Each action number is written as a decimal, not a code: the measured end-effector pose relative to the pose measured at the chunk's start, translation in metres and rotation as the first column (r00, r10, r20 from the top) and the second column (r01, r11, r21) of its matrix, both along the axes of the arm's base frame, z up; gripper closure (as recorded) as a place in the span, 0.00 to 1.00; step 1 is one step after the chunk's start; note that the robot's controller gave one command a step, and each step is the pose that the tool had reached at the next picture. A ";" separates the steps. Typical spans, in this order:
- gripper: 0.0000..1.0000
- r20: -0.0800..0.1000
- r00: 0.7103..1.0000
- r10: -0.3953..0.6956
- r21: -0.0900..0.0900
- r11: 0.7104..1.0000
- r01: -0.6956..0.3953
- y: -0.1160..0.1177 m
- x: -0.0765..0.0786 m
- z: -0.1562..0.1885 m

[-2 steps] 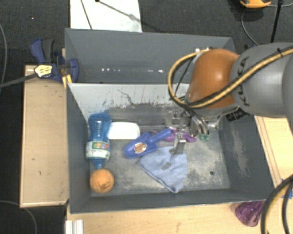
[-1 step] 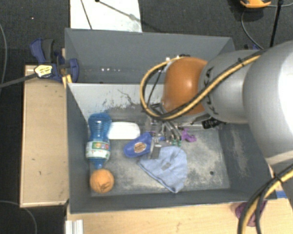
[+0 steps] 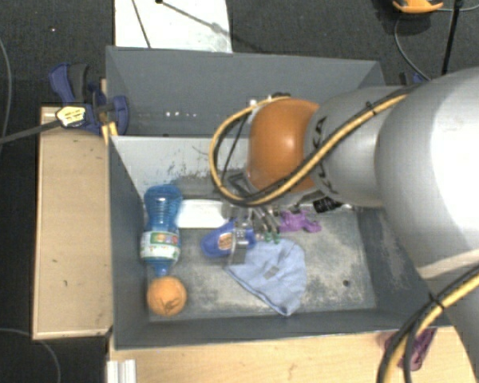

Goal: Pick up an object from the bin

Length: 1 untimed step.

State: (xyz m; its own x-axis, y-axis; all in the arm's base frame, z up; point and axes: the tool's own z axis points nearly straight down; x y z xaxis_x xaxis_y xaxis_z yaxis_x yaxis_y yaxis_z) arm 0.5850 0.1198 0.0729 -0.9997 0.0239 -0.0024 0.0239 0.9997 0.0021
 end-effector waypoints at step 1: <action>0.00 0.001 1.000 0.019 -0.001 1.000 -0.019 -0.011 -0.008 0.002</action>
Offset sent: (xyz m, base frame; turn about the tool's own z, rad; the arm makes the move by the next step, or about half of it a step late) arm -0.0333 0.0170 -0.0029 0.0395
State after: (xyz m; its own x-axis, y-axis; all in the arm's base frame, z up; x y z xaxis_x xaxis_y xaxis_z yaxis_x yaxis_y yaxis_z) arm 0.5766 0.1085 0.0744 -1.0000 0.0046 -0.0031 0.0046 1.0000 0.0014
